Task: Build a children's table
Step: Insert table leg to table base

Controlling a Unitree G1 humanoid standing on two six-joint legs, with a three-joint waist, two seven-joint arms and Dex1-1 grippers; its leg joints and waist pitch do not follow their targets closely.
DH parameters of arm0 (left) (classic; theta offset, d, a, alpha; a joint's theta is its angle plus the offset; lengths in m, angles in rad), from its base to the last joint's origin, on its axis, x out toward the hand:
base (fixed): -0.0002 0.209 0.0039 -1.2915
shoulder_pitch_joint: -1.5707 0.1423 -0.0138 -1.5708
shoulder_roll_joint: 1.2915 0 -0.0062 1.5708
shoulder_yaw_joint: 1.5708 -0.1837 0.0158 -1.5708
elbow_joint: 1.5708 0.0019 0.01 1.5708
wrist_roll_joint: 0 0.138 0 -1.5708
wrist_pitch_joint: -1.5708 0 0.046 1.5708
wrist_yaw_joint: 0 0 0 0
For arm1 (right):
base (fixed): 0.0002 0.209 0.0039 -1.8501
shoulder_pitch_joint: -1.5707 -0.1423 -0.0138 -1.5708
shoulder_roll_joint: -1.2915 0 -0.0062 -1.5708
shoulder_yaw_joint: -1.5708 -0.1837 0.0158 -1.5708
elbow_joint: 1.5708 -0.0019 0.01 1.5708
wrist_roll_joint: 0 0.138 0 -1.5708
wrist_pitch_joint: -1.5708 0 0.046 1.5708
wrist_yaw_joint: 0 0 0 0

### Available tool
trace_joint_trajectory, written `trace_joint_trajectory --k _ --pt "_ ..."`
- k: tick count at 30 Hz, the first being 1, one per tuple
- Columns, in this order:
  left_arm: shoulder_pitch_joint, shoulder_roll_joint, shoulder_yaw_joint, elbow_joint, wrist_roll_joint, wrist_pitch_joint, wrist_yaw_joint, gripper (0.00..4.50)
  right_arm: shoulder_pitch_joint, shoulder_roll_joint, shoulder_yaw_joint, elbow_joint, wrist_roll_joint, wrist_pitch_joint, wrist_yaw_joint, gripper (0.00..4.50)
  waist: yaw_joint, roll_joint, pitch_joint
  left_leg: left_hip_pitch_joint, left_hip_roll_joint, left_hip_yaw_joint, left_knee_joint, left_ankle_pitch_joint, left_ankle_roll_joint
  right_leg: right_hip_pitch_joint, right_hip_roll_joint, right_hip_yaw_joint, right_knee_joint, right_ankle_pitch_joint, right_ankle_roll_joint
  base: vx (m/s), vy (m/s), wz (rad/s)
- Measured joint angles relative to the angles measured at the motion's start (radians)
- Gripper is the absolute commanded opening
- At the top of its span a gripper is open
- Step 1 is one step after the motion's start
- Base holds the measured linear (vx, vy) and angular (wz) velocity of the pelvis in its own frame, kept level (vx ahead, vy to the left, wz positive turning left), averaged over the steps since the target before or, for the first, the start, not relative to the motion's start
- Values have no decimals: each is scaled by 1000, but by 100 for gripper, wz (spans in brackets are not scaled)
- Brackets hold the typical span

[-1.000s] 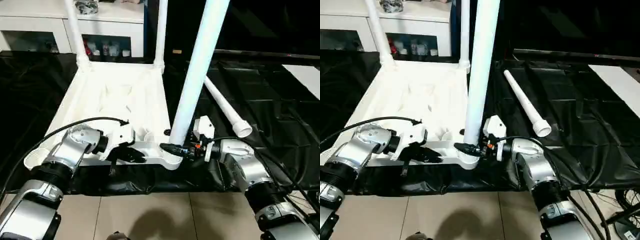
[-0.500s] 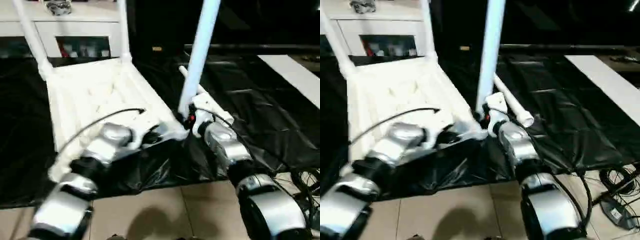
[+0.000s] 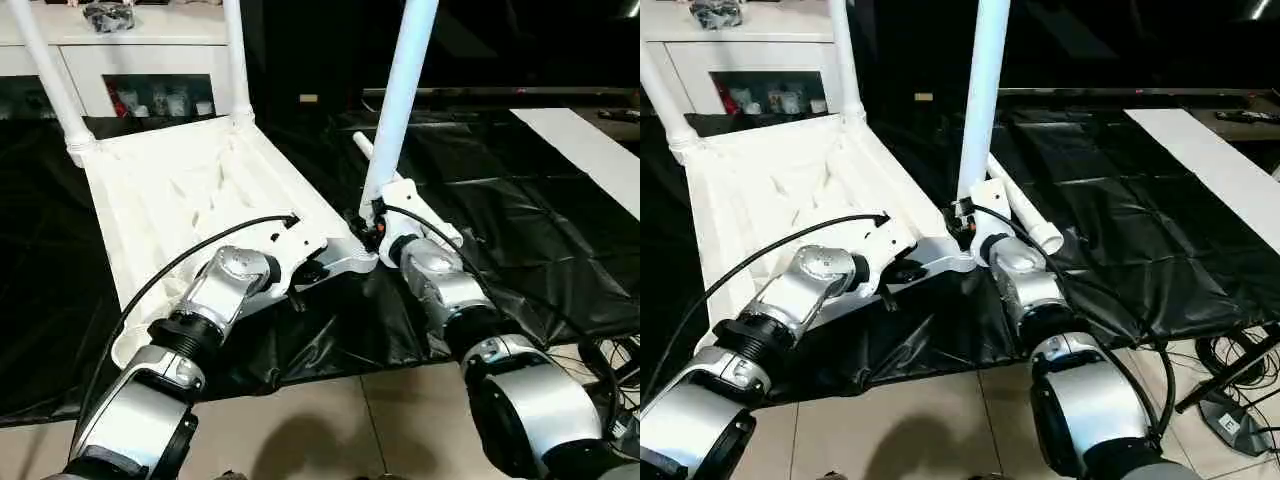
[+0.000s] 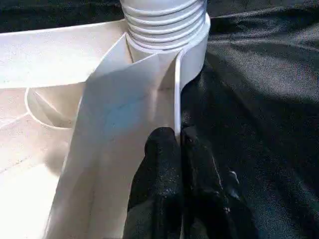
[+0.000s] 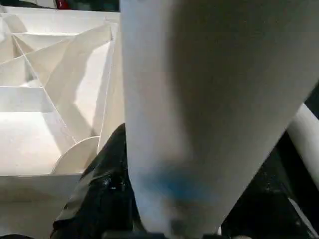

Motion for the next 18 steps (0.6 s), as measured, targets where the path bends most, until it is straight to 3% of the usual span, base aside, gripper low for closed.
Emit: trace_joint_trajectory --k 4,6,8,14,18 --pt "0 1 0 -1 0 1 0 0 -7 3 -8 12 -3 -2 0 190 -2 1 1 1 1 -1 -1 -1 1 4 0 -5 -7 0 0 0 0 0" --pt "0 3 0 -2 -3 1 -1 0 -15 3 -12 25 -3 -8 7 246 -2 2 1 1 1 -1 -1 -1 1 4 -1 -7 -10 0 0 0 0 0" --pt "0 4 0 -4 -3 1 -1 0 -13 4 -17 41 -3 -5 15 262 -3 1 1 1 1 -1 -1 -1 1 4 -1 -7 -10 0 0 0 0 0" --pt "1 23 0 -21 -4 1 -14 0 -4 -2 -27 59 -4 -19 55 313 -5 4 3 -2 1 -2 -3 -2 0 -4 -2 -11 -10 0 0 0 0 0" --pt "1 39 0 -35 -6 -11 -36 0 -6 -12 -27 59 -7 -40 95 347 -1 4 3 -12 1 -2 -5 -2 0 -14 -1 -8 -9 2 -4 0 0 0"
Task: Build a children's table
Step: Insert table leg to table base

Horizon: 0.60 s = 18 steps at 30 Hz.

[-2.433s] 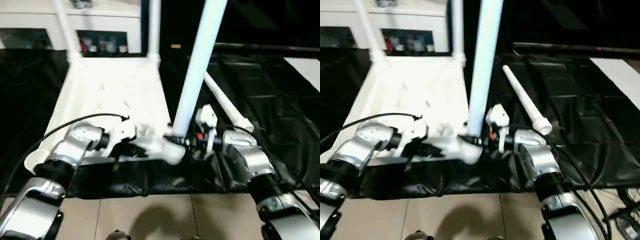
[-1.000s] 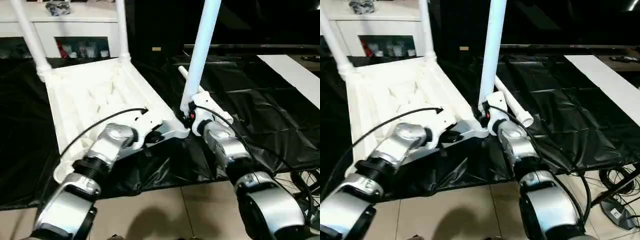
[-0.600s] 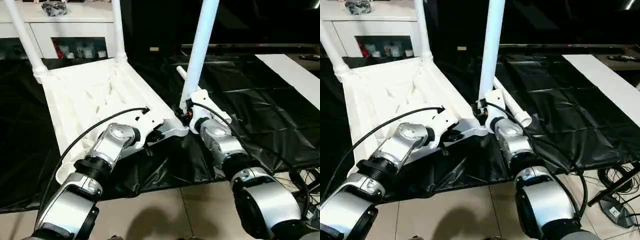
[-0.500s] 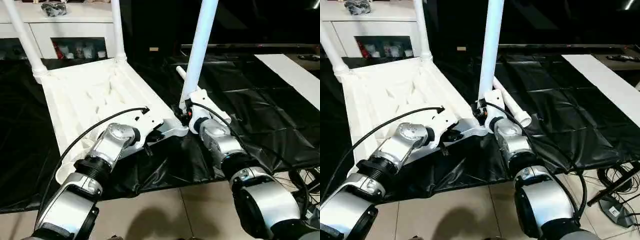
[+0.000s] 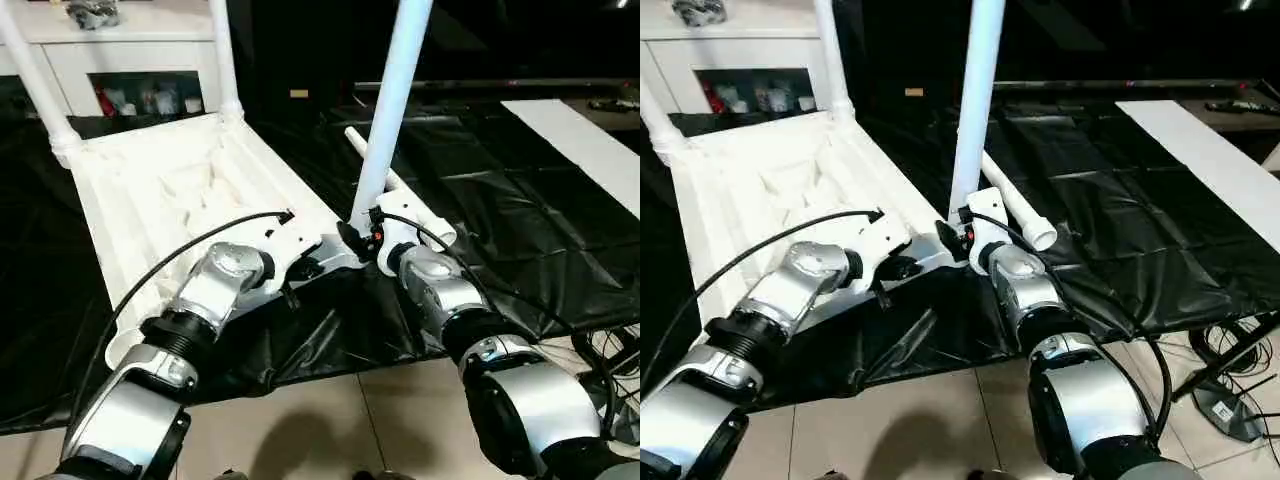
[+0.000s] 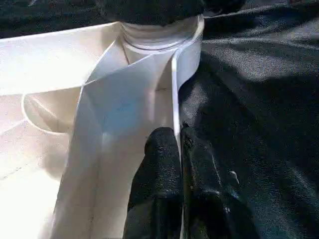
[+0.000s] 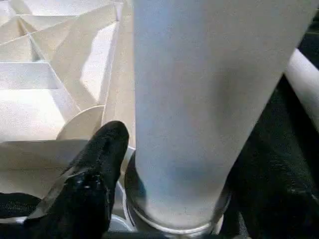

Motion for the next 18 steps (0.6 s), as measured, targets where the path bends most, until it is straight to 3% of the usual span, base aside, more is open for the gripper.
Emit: trace_joint_trajectory --k 5,9,18 --pt "2 42 2 -18 -16 -36 -51 0 1 -20 4 5 -4 -19 95 362 9 -2 -1 -18 -3 9 0 0 0 -21 1 16 5 31 -17 0 0 0" --pt "17 79 2 -37 -29 -92 -130 0 19 -65 23 -35 -7 -31 223 362 32 -2 -1 -24 -1 19 -2 0 0 -35 2 24 20 45 -21 0 0 0" --pt "61 158 -1 -75 -80 -167 -318 0 54 -135 81 -109 -11 -48 523 362 68 -2 -1 -24 6 28 -7 0 -1 -37 4 23 20 39 -21 0 0 0"
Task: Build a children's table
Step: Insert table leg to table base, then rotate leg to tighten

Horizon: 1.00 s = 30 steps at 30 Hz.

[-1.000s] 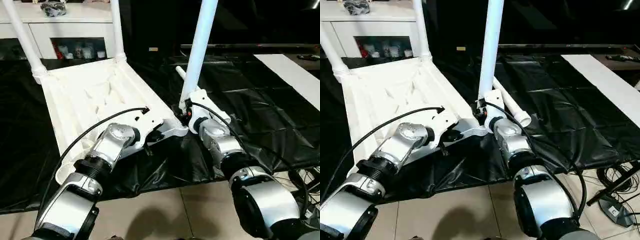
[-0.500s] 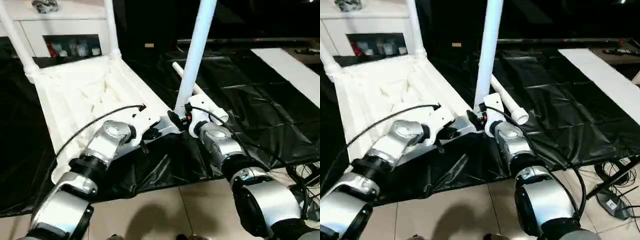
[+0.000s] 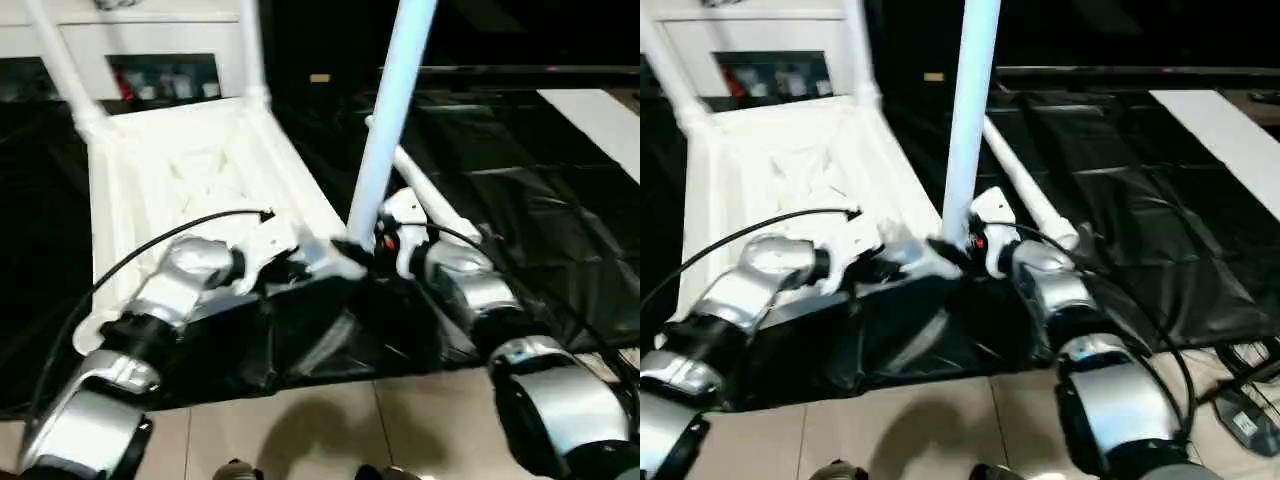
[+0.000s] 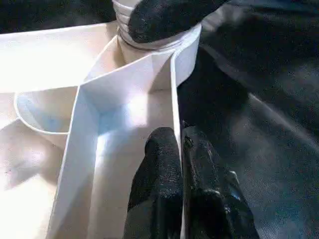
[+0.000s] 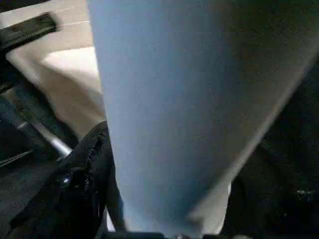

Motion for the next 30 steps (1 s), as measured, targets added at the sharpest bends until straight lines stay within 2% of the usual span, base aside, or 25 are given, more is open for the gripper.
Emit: trace_joint_trajectory --k 10,14,21,30 --pt "19 33 -9 3 -19 -70 -141 0 38 -52 58 -41 -4 -7 247 362 16 -1 0 1 -1 8 4 0 0 2 0 23 3 -2 4 0 0 0" --pt "19 42 -17 3 -25 -84 -166 0 38 -59 72 -42 -6 -7 290 362 17 -1 -1 1 -1 8 4 0 0 3 0 24 5 -3 6 0 0 0" --pt "19 48 -24 5 -26 -106 -187 0 43 -66 81 -52 -25 -7 337 292 17 -2 -1 1 -1 8 4 0 0 2 0 24 8 -5 9 0 0 0" --pt "19 49 -23 14 -26 -119 -201 0 59 -63 84 -75 -21 3 348 277 17 -3 -1 1 -1 7 7 0 0 2 0 25 14 -9 15 0 0 0"
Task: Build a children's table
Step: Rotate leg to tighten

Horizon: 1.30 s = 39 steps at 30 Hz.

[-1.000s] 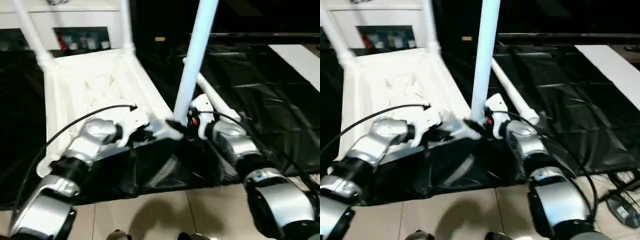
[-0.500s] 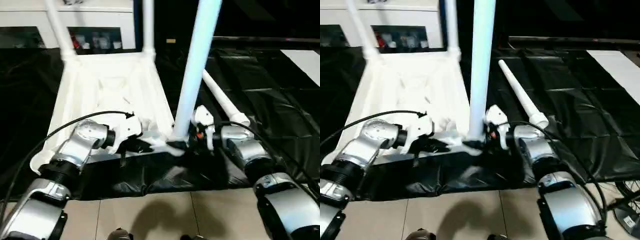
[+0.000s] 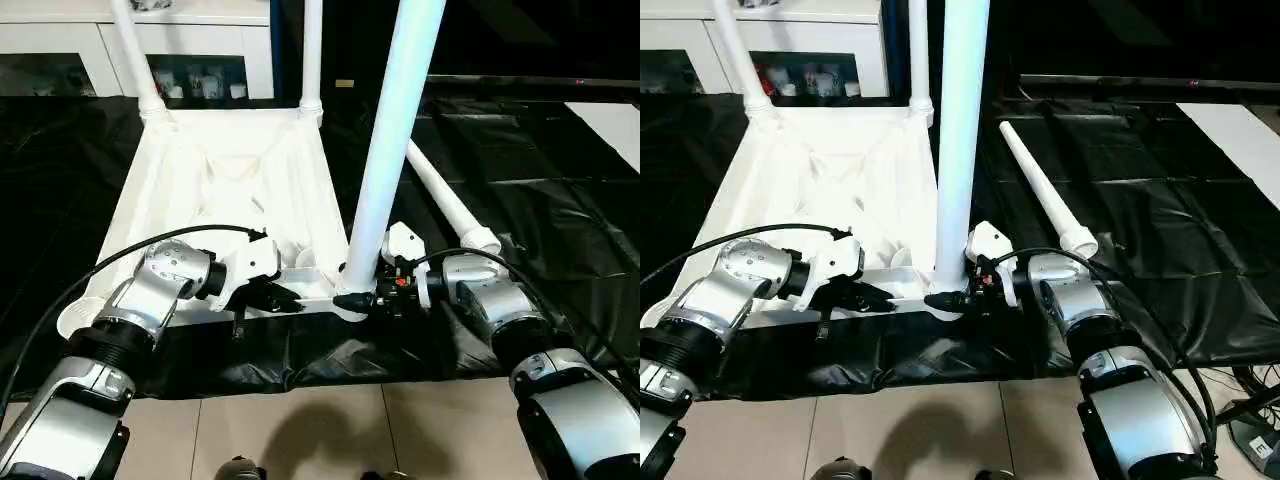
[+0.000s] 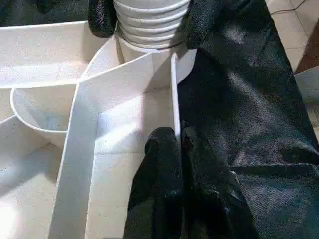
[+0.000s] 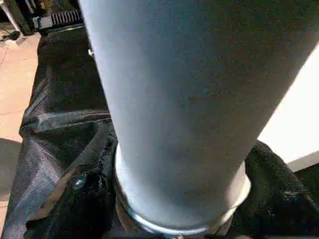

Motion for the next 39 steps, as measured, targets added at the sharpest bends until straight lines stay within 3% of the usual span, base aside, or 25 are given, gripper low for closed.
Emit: trace_joint_trajectory --k 3,7,13,15,19,20,25,31,34,39 --pt "0 -7 4 8 1 10 24 0 15 20 -18 -2 16 13 -43 277 -1 -1 -1 1 0 0 0 0 0 1 0 0 0 0 0 0 0 0" --pt "-14 -41 20 31 26 45 129 0 19 58 -58 14 16 27 -222 276 -16 -2 -1 3 0 -1 2 1 -1 2 0 1 1 -1 1 0 0 0" --pt "-55 -169 40 67 74 172 376 0 4 163 -158 75 16 50 -666 276 -45 -5 -3 6 -4 -4 3 1 -1 4 0 1 -1 -1 2 0 0 0" --pt "-64 -206 41 68 87 210 441 0 -16 194 -172 93 16 60 -802 276 -57 -5 -3 7 -5 -5 3 1 -1 5 0 0 -2 -1 2 0 0 0" --pt "-65 -224 41 68 90 220 479 0 -28 225 -183 112 14 50 -907 276 -63 -6 -3 8 -5 -6 3 1 -1 6 0 -1 -3 -1 2 0 0 0" --pt "-65 -224 40 68 91 219 481 0 -30 228 -183 116 11 44 -917 331 -64 -6 -4 8 -5 -6 3 1 -1 6 0 -1 -3 -1 2 0 0 0" --pt "-62 -211 39 64 100 200 469 0 -30 241 -190 123 -1 23 -913 374 -71 -6 -3 7 -5 -7 3 1 -1 5 0 -1 -3 -1 2 0 0 0" --pt "-49 -167 37 57 85 141 409 0 -28 209 -172 117 -3 8 -769 383 -80 -6 -3 1 -5 -7 2 1 -1 -1 0 -1 -1 -1 2 0 0 0" --pt "-32 -124 38 53 67 88 334 0 -9 162 -132 90 -5 -7 -615 383 -76 -6 -3 1 -5 -7 0 0 -1 -1 0 -1 1 0 1 0 0 0" --pt "-14 -62 35 37 39 29 179 0 22 100 -74 32 -13 -24 -346 383 -47 -6 -3 0 -4 -6 -3 0 -1 -1 1 -1 0 1 -3 0 0 0"
